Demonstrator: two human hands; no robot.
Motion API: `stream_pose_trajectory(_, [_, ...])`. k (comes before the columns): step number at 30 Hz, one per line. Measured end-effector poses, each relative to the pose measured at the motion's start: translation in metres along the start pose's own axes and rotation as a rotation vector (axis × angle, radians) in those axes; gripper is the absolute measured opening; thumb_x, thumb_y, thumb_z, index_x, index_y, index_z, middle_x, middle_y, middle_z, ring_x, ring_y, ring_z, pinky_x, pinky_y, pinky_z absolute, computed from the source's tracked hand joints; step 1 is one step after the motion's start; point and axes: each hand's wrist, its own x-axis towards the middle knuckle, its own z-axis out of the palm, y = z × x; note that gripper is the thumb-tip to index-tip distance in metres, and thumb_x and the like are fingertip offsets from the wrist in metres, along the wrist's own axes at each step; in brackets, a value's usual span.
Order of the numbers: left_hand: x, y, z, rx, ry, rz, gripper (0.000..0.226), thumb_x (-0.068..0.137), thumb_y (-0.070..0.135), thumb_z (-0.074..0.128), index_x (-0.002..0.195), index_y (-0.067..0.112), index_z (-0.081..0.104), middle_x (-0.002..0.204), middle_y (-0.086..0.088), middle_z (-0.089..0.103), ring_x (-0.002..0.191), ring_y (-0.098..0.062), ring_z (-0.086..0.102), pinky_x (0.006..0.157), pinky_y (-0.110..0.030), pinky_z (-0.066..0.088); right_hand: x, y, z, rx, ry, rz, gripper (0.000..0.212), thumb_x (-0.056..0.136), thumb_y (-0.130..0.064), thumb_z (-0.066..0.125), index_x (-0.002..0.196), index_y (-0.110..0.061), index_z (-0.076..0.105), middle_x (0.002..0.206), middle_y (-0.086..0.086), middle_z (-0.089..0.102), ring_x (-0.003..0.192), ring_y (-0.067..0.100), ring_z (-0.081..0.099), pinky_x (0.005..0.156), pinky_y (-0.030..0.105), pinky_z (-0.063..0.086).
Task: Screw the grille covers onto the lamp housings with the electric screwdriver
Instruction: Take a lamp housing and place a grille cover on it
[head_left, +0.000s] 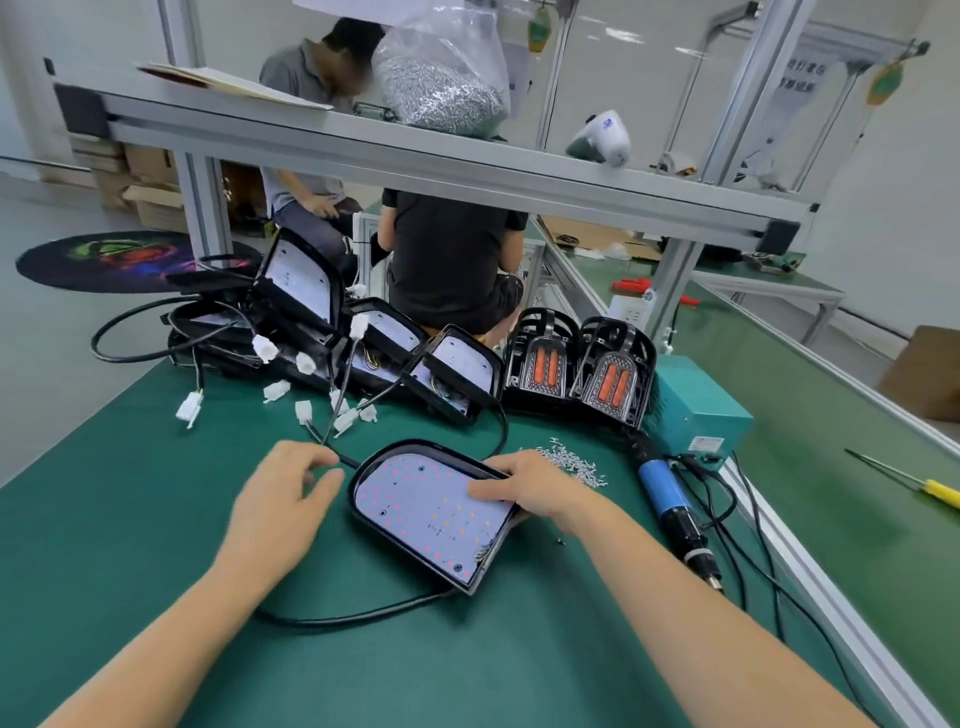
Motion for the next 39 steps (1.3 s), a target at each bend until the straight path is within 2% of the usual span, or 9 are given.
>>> stream_pose_trajectory(2, [0.006, 0.011, 0.021, -0.095, -0.123, -0.146, 0.015, 0.093, 0.028, 0.056, 0.097, 0.014, 0.061, 0.096, -0.003, 0.059, 0.089, -0.024, 0.055, 0.078, -0.031, 0.038, 0.001, 0.002, 0.0, 0.009, 0.011, -0.006, 0.015, 0.088, -0.016, 0.072, 0.102, -0.012, 0.072, 0.086, 0.006, 0.07, 0.069, 0.013, 0.065, 0.061, 0.022, 0.055])
stream_pose_trajectory(5, [0.018, 0.015, 0.044, 0.122, -0.213, -0.263, 0.028, 0.094, 0.04, 0.048, 0.092, 0.013, 0.055, 0.094, -0.009, 0.057, 0.086, -0.029, 0.055, 0.073, -0.033, 0.04, 0.002, 0.004, -0.001, -0.018, 0.029, -0.027, 0.016, 0.087, -0.017, 0.072, 0.099, -0.007, 0.073, 0.088, 0.007, 0.068, 0.076, 0.017, 0.061, 0.073, 0.027, 0.051])
stream_pose_trajectory(7, [0.025, 0.015, 0.052, 0.23, -0.164, -0.301, 0.023, 0.093, 0.032, 0.047, 0.088, 0.011, 0.054, 0.094, -0.009, 0.058, 0.085, -0.03, 0.055, 0.069, -0.031, 0.04, 0.001, 0.003, -0.001, -0.066, 0.053, -0.053, 0.015, 0.088, -0.024, 0.071, 0.091, -0.009, 0.073, 0.079, 0.004, 0.064, 0.071, 0.015, 0.055, 0.071, 0.029, 0.046])
stream_pose_trajectory(10, [0.032, 0.013, 0.056, 0.229, -0.086, -0.348, 0.021, 0.09, 0.021, 0.044, 0.078, 0.007, 0.054, 0.082, -0.01, 0.059, 0.078, -0.031, 0.053, 0.064, -0.03, 0.037, 0.003, 0.0, -0.005, -0.113, 0.23, -0.064, 0.042, 0.092, -0.047, 0.06, 0.076, -0.008, 0.065, 0.063, -0.009, 0.052, 0.057, 0.01, 0.043, 0.061, 0.028, 0.035])
stream_pose_trajectory(13, [0.033, 0.005, 0.058, 0.108, 0.003, -0.387, 0.02, 0.09, 0.022, 0.044, 0.078, 0.008, 0.052, 0.075, -0.008, 0.057, 0.075, -0.031, 0.053, 0.06, -0.031, 0.032, 0.008, 0.002, -0.026, -0.271, 0.619, -0.104, 0.033, 0.095, -0.042, 0.056, 0.103, -0.013, 0.071, 0.096, -0.003, 0.068, 0.083, 0.012, 0.059, 0.078, 0.03, 0.046])
stream_pose_trajectory(18, [0.035, -0.008, 0.063, -0.287, 0.085, -0.44, 0.028, 0.09, 0.014, 0.049, 0.065, 0.012, 0.037, 0.059, -0.001, 0.036, 0.055, -0.021, 0.031, 0.052, -0.031, 0.022, 0.013, 0.003, -0.079, -0.432, 0.978, 0.011, 0.043, 0.095, -0.032, 0.059, 0.132, -0.01, 0.051, 0.135, 0.016, 0.048, 0.123, 0.032, 0.044, 0.095, 0.041, 0.041])
stream_pose_trajectory(22, [0.035, -0.01, 0.064, -0.384, 0.105, -0.465, 0.011, 0.09, 0.016, 0.051, 0.084, 0.008, 0.056, 0.073, -0.003, 0.052, 0.064, -0.021, 0.041, 0.056, -0.032, 0.032, 0.023, -0.003, -0.113, -0.392, 0.982, 0.155, 0.053, 0.096, -0.03, 0.059, 0.139, -0.005, 0.04, 0.138, 0.024, 0.043, 0.129, 0.039, 0.04, 0.101, 0.046, 0.038])
stream_pose_trajectory(34, [0.031, -0.009, 0.06, -0.498, 0.05, -0.455, 0.03, 0.088, 0.013, 0.049, 0.062, 0.015, 0.034, 0.061, -0.005, 0.027, 0.061, -0.019, 0.024, 0.062, -0.032, 0.021, 0.053, -0.009, -0.123, -0.371, 0.934, 0.325, 0.082, 0.085, -0.046, 0.07, 0.142, -0.002, 0.029, 0.142, 0.023, 0.044, 0.13, 0.04, 0.043, 0.098, 0.046, 0.043])
stream_pose_trajectory(39, [0.031, -0.01, 0.058, -0.562, 0.006, -0.483, 0.022, 0.09, 0.015, 0.05, 0.071, 0.005, 0.054, 0.07, -0.009, 0.04, 0.067, -0.021, 0.034, 0.064, -0.032, 0.035, 0.053, -0.005, -0.123, -0.289, 1.015, 0.276, 0.083, 0.08, -0.039, 0.076, 0.14, -0.001, 0.032, 0.141, 0.024, 0.044, 0.129, 0.041, 0.043, 0.099, 0.046, 0.042])
